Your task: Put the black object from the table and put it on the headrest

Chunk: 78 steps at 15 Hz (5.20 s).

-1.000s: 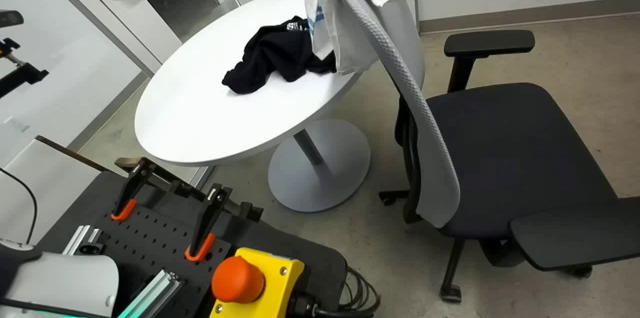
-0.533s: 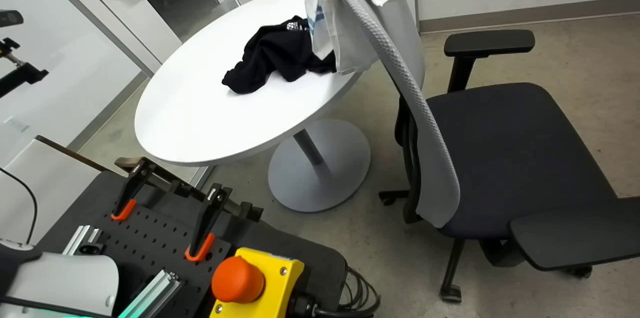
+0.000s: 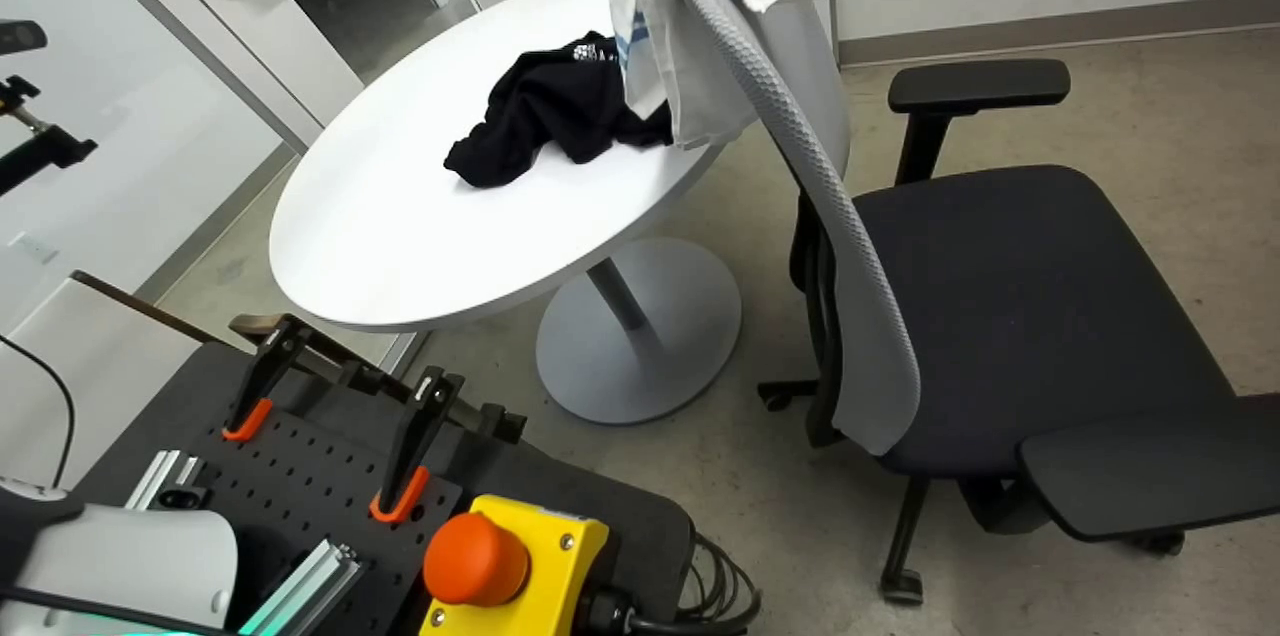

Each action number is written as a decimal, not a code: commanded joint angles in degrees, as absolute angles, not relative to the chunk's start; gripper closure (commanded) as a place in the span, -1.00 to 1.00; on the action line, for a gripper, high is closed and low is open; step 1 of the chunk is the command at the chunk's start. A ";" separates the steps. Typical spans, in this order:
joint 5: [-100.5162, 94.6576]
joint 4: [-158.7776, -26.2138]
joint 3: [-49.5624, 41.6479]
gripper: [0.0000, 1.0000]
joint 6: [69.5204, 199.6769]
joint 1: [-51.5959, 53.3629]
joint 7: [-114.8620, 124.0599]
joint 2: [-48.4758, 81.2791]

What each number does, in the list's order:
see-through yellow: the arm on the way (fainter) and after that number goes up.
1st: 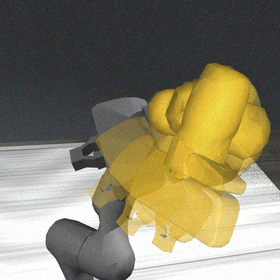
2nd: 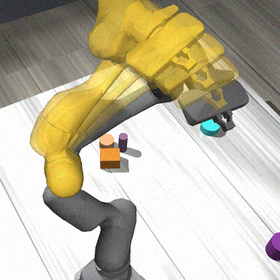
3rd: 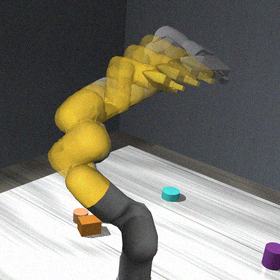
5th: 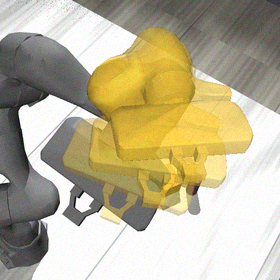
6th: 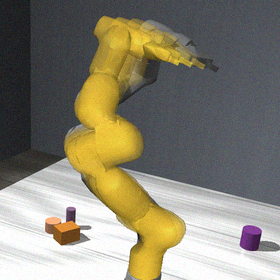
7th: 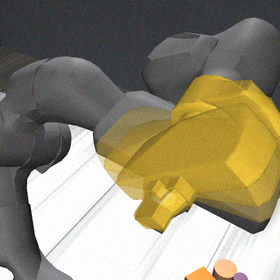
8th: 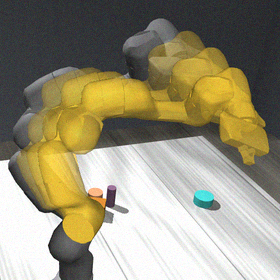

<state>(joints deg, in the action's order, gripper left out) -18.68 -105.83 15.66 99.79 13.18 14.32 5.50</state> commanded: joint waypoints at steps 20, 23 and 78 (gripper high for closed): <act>-24.02 -94.65 4.37 -1.00 122.49 22.73 25.03 40.99; -23.45 -91.58 3.36 -1.00 121.62 23.85 24.83 45.69; -4.28 -111.09 6.16 0.98 117.01 20.22 38.67 4.44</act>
